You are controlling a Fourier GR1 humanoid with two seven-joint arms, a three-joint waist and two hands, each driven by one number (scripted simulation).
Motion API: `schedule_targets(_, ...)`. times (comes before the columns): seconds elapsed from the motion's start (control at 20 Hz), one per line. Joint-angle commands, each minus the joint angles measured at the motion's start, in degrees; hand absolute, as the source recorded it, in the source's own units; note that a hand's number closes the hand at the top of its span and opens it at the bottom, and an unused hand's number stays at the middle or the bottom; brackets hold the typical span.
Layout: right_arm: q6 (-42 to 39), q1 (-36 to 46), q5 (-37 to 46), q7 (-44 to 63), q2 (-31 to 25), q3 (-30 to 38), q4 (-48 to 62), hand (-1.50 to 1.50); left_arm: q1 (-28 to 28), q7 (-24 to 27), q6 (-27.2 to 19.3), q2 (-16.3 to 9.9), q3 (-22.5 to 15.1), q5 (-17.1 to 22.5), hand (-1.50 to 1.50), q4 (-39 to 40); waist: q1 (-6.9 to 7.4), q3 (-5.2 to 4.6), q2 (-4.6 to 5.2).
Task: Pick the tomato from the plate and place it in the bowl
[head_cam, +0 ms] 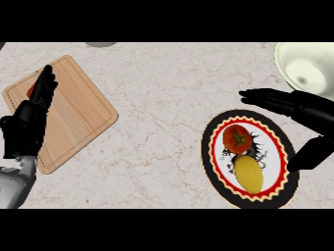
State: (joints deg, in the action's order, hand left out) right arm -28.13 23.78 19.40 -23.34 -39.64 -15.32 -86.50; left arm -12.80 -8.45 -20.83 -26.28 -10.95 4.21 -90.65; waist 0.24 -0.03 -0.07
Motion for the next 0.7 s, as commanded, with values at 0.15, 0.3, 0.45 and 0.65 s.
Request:
schedule_targets(0.15,-0.53,-0.54,10.27,7.28,4.53,-5.84,-0.6,-1.5,0.13,2.26,2.06,1.56,2.55,-0.71,0.0,3.43,-0.08,0.0,0.13)
schedule_targets(0.3,-1.96,-2.13,12.93,8.64,2.48,-5.36,-0.62,-1.5,0.61,-1.5,-0.14,3.48,0.28,-3.38,0.0,-1.48,-0.21,0.03,0.0)
schedule_targets(0.45,1.75,0.21,18.15,7.47,8.91,-6.13,6.02,-1.5,2.3,1.26,3.08,2.76,2.39,-3.84,0.0,-1.06,0.17,0.03,0.13)
schedule_targets(0.65,-0.53,1.8,20.54,9.21,12.44,-4.41,7.16,-1.5,-1.08,-2.08,4.9,4.47,4.91,-4.04,0.0,-0.27,-0.09,0.03,0.09)
